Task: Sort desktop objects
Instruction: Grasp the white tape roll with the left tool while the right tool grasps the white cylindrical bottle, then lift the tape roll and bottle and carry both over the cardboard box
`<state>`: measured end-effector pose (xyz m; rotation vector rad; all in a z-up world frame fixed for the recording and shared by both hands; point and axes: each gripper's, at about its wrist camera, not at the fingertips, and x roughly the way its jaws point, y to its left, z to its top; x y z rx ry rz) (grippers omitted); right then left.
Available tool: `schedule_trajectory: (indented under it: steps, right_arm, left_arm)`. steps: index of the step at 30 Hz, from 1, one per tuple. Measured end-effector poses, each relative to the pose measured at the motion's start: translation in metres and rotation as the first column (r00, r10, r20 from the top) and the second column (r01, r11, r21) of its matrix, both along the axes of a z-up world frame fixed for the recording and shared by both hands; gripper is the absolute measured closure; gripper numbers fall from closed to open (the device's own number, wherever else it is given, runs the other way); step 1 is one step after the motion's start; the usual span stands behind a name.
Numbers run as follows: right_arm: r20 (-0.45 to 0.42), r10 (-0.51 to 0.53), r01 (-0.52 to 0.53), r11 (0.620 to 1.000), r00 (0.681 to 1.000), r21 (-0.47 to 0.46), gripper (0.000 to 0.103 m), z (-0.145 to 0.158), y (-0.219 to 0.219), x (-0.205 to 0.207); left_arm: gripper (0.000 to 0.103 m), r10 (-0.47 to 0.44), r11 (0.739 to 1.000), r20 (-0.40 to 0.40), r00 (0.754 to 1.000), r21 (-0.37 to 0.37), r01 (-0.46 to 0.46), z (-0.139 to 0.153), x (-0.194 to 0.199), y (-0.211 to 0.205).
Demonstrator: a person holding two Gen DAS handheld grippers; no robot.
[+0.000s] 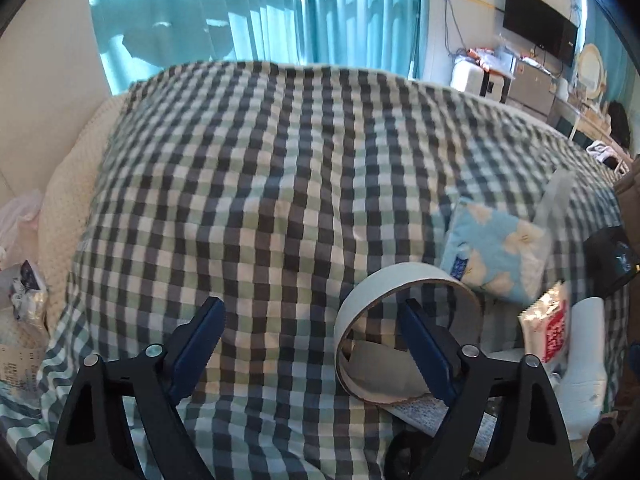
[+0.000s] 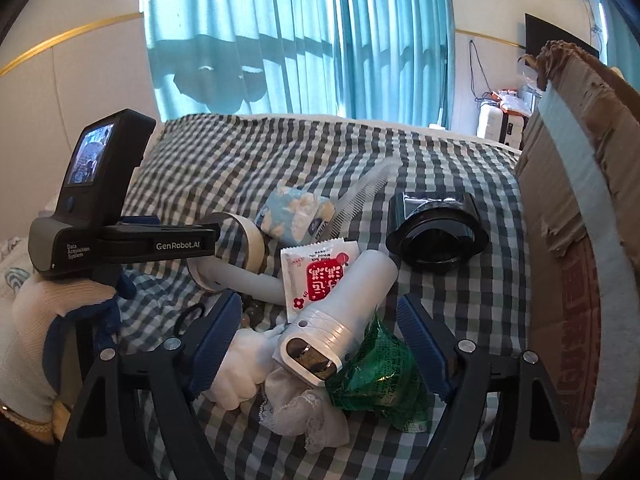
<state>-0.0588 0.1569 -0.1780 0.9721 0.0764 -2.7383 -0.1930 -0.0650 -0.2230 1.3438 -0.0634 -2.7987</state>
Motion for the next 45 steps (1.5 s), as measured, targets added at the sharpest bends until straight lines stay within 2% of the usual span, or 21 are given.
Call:
schedule_trajectory:
  steps: [5,9,10,11,12,13,16,22,29,34,40,45]
  right_arm:
    - [0.042,0.019,-0.019,1.000,0.999,0.004,0.023,-0.015,-0.004,-0.006]
    - [0.087,0.018,-0.018,1.000,0.996,0.001,0.023,-0.030,-0.003,-0.011]
    - [0.092,0.016,-0.015,1.000,0.996,-0.011,0.023,-0.031,-0.001,-0.012]
    - [0.093,0.016,-0.014,1.000,0.996,-0.017,0.024,-0.031,0.000,-0.012]
    - [0.094,0.015,-0.015,1.000,0.995,-0.006,0.028,-0.032,0.001,-0.013]
    - [0.098,0.020,-0.021,1.000,0.995,0.004,0.039,-0.033,0.000,-0.013]
    - [0.106,0.037,-0.035,0.999,0.994,-0.018,0.049,-0.034,0.001,-0.012]
    - [0.082,0.033,-0.031,0.999,0.996,-0.022,0.049,-0.028,0.003,-0.009]
    - [0.022,0.017,-0.017,1.000,1.000,-0.024,0.049,-0.006,0.005,0.000]
    - [-0.026,0.020,-0.021,1.000,0.999,-0.021,0.049,0.012,0.002,0.009]
    - [-0.086,0.031,-0.032,0.999,0.996,-0.019,0.049,0.033,-0.008,0.023]
    - [-0.159,0.024,-0.028,0.999,0.987,-0.025,0.049,0.056,-0.006,0.040]
  left_arm:
    - [0.014,0.061,0.998,0.013,0.998,0.004,-0.061,-0.013,-0.013,-0.004]
    - [0.017,0.030,1.000,0.036,0.999,-0.001,-0.030,-0.022,-0.018,0.001]
    - [0.035,0.013,1.000,0.038,0.999,0.001,-0.013,-0.024,-0.019,0.004]
    - [0.064,-0.009,1.000,0.041,0.999,0.013,0.009,-0.028,-0.018,0.008]
    - [0.079,-0.031,0.999,0.042,0.999,0.030,0.030,-0.029,-0.018,0.010]
    - [0.094,-0.045,0.998,0.031,0.999,0.046,0.044,-0.028,-0.017,0.012]
    - [0.094,-0.072,0.995,-0.005,0.997,0.063,0.072,-0.022,-0.012,0.014]
    - [0.094,-0.069,0.992,-0.106,0.992,0.096,0.079,-0.002,0.006,0.011]
    - [0.094,-0.054,0.986,-0.213,0.976,0.143,0.086,0.030,0.029,0.003]
    - [0.094,-0.058,0.986,-0.253,0.966,0.138,0.096,0.051,0.040,-0.001]
    - [0.094,-0.060,0.976,-0.321,0.945,0.178,0.122,0.081,0.055,-0.018]
    - [0.094,-0.072,0.979,-0.356,0.932,0.152,0.134,0.105,0.078,-0.020]
